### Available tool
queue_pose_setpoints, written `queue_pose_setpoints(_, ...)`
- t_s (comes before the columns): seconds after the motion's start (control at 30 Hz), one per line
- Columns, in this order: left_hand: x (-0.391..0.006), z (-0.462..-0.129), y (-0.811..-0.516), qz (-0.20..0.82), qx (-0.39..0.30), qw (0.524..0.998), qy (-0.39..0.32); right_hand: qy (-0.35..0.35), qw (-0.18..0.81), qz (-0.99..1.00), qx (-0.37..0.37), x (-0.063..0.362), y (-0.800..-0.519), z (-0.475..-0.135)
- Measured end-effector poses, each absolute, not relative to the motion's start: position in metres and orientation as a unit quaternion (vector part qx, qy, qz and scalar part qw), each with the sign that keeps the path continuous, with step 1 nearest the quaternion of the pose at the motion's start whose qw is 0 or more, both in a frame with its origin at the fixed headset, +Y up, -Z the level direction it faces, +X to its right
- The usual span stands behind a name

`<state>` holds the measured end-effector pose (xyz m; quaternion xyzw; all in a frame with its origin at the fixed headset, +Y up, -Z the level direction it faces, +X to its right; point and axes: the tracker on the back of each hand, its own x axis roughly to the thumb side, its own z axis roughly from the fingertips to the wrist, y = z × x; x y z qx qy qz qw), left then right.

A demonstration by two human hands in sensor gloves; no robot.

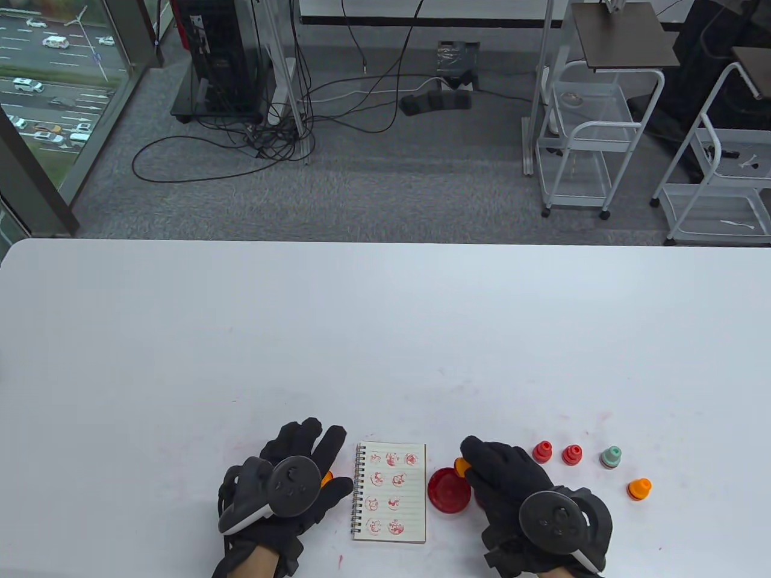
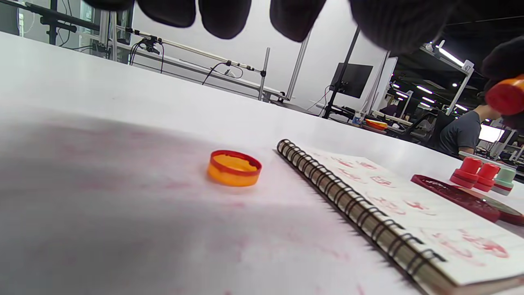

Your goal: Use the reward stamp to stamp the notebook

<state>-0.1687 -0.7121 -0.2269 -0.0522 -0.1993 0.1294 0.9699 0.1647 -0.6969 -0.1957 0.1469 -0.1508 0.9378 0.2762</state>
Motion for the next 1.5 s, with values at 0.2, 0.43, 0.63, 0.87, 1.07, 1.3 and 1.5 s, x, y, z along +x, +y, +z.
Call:
queue_pose_setpoints(0.2,-0.167,-0.226,-0.711,0.130,-0.049,0.969,-0.205,-0.098,0.223,0.957,0.161,0.158,-0.709,-0.201)
queue_pose_setpoints(0.43,-0.165,-0.226,-0.710,0.127,-0.050,0.969,-0.207,-0.049,0.107,0.973,0.198,0.129,-0.730,-0.206)
queue_pose_setpoints(0.63,-0.165,-0.226,-0.710,0.127,-0.048,0.968,-0.209,-0.023,0.078,0.977,0.198,0.121,-0.734,-0.209)
queue_pose_setpoints(0.87,-0.164,-0.226,-0.710,0.135,-0.048,0.966,-0.213,-0.009,0.058,0.980,0.190,0.110,-0.733,-0.212)
queue_pose_setpoints(1.07,-0.165,-0.226,-0.709,0.132,-0.046,0.967,-0.212,-0.006,0.017,0.981,0.192,0.102,-0.732,-0.210)
queue_pose_setpoints(1.3,-0.166,-0.225,-0.705,0.136,-0.037,0.967,-0.210,0.003,-0.048,0.979,0.199,0.090,-0.729,-0.214)
queue_pose_setpoints(1.5,-0.168,-0.224,-0.702,0.129,-0.037,0.972,-0.194,-0.005,-0.060,0.978,0.199,0.090,-0.726,-0.216)
